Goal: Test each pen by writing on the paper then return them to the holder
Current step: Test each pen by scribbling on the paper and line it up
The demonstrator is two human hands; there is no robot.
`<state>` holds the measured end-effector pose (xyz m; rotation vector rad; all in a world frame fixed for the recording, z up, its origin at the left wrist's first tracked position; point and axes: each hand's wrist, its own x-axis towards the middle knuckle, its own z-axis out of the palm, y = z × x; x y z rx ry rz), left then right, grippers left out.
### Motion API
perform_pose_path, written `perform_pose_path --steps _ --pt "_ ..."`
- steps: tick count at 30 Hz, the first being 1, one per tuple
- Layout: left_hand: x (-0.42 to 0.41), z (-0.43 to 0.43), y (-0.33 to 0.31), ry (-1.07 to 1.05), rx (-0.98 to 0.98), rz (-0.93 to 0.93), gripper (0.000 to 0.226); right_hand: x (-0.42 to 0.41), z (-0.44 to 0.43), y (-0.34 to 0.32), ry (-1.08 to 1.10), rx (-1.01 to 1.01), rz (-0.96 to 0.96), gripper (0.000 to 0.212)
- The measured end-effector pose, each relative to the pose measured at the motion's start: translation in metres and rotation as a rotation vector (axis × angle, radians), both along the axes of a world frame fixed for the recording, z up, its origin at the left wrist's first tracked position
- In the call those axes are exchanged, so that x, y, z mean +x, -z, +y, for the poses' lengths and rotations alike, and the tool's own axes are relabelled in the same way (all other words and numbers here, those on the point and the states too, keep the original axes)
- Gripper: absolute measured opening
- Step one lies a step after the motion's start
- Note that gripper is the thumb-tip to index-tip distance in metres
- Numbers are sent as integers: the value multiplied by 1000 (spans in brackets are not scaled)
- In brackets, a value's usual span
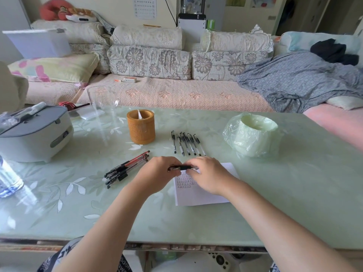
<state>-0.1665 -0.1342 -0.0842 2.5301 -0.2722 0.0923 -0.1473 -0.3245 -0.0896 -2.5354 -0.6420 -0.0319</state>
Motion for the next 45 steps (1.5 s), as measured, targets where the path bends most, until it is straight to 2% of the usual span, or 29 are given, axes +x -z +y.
perform_pose_path --steps 4,7,10,12,19,26,33,37,40,45 --pt "2 -2 2 24 -19 16 20 0 -3 0 -6 -12 24 14" --pt "4 -3 2 16 -78 80 8 3 -10 -2 17 -17 14 12" --pt "6 -4 3 0 -120 166 18 5 -15 1 27 -33 -13 12" --pt "5 -6 3 11 -83 194 19 6 -17 2 18 -56 -21 13" --pt "8 -12 4 13 -178 111 11 9 -11 8 -81 -76 40 16" --pt "9 -14 4 37 -205 5 6 11 -10 3 -76 -43 74 18" --pt "10 -11 4 30 -240 -53 2 5 -9 -3 2 -198 -132 21" --pt "10 -6 5 18 -180 -42 2 5 -8 -3 -7 -138 17 24" --pt "12 -2 7 -29 -67 -36 0 7 -13 8 4 -117 115 37" --pt "18 2 15 -43 121 -37 7 11 -20 13 21 142 192 32"
